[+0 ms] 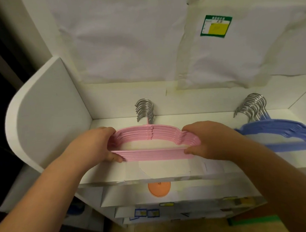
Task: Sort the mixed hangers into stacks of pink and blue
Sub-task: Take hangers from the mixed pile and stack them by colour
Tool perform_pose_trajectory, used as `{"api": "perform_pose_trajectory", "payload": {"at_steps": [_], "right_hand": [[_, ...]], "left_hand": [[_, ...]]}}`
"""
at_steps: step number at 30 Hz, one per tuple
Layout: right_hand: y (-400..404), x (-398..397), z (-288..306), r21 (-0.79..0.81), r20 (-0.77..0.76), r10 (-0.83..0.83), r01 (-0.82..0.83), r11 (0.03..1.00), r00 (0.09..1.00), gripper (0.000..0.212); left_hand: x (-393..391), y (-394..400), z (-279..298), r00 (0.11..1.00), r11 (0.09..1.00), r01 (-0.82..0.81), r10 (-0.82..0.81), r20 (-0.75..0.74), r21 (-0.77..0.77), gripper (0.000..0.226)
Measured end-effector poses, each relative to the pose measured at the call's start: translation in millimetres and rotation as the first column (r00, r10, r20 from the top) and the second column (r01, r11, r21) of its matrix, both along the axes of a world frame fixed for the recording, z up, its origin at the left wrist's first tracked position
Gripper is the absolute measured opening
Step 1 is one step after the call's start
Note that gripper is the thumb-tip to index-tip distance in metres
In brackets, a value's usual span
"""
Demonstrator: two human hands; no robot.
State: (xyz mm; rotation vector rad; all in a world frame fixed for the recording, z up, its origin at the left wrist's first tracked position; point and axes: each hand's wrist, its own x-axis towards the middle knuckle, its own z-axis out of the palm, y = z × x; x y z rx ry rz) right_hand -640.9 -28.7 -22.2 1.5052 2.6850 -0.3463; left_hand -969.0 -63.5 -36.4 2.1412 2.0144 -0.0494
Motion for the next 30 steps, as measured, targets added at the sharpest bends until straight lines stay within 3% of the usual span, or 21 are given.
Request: {"api": "perform_pose_trajectory", "payload": {"at_steps": [9,14,17,19,23,27,30], "right_hand": [[6.7,-2.8,-7.9,-0.032,0.031,0.004,-0.003,0.999,1.0,0.061],[6.7,-1.8,-12.1,-0.052,-0.029,-0.015,0.014,0.999,0.999,0.057],[0.8,3.3,-11.4,-0.1,-0.082,-0.047,0.038,0.994,0.996,0.071],[-5.9,15.3,-5.7,-0.062,-0.112,-0.06,0.053,0.997,0.992,0.084],[-21.1,61.3,11.3,0.053,-0.22,-0.081,0.094,0.994,0.972,0.068],[-30.9,127.8,12.5,0.119,-0.277,-0.198,0.238,0.964,0.94,0.053],[-35.2,184.1,10.4,0.15,-0.264,-0.278,0.324,0.934,0.924,0.05]], "left_hand": [[-0.3,0.5,0.0,1.0,1.0,-0.001,0.001,-0.02,0.004,0.066],[0.8,-2.0,0.3,1.0,0.999,-0.025,0.025,0.016,-0.035,0.064],[3.9,-7.1,3.3,1.0,0.999,-0.017,0.017,0.015,-0.048,0.104],[15.4,-13.3,9.9,1.0,0.998,-0.019,0.02,-0.02,0.06,0.117],[63.2,-17.8,23.3,0.993,0.944,0.115,-0.114,-0.021,0.311,0.091],[133.7,-17.1,28.5,0.966,0.895,0.204,-0.249,0.067,0.398,0.061],[187.4,-11.6,24.0,0.937,0.881,0.27,-0.333,0.104,0.388,0.062]]}}
